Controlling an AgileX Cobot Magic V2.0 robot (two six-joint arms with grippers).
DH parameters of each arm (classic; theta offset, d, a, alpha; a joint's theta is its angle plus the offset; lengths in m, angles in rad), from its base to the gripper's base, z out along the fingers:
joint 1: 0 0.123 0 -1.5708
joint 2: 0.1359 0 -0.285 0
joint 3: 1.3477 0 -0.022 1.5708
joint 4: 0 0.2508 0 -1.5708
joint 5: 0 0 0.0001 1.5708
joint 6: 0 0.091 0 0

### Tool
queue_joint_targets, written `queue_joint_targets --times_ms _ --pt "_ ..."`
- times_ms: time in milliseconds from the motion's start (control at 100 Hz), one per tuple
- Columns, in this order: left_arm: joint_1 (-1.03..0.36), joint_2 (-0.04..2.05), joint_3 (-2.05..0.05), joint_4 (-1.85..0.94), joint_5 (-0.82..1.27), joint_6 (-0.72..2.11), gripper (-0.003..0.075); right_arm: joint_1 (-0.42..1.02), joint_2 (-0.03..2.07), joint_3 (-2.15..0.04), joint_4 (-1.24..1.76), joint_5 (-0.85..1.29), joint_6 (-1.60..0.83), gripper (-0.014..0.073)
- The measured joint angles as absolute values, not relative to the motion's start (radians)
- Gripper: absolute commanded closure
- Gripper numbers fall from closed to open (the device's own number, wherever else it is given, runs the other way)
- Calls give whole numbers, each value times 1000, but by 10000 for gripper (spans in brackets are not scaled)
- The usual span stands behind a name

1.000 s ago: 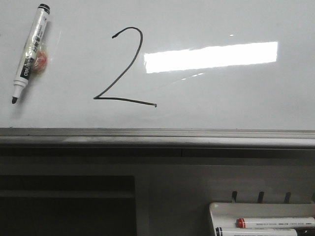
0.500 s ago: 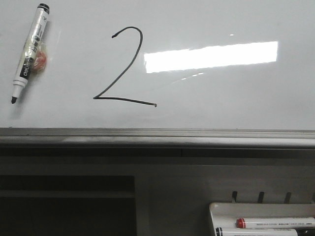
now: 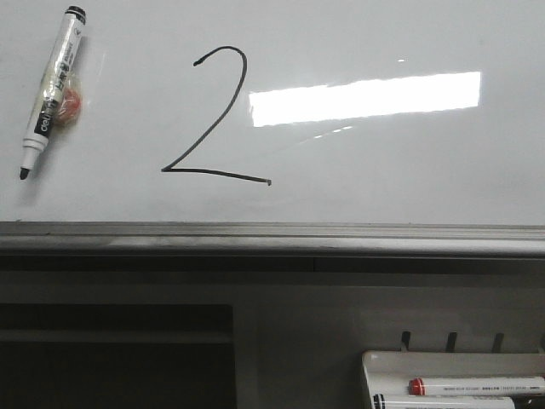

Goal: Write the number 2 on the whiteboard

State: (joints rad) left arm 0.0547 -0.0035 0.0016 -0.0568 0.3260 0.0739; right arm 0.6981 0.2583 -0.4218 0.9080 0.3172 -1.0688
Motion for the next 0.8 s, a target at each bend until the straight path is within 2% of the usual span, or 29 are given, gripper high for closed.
queue_joint_targets --times_ms 630,710,800 --pt "55 -4 2 -57 326 74 741 698 258 -422 901 317 -1065 666" --pt "55 -4 2 -57 326 74 741 697 258 -422 810 317 -971 666" --pt "55 -4 2 -57 326 74 741 680 258 -420 566 317 -671 666"
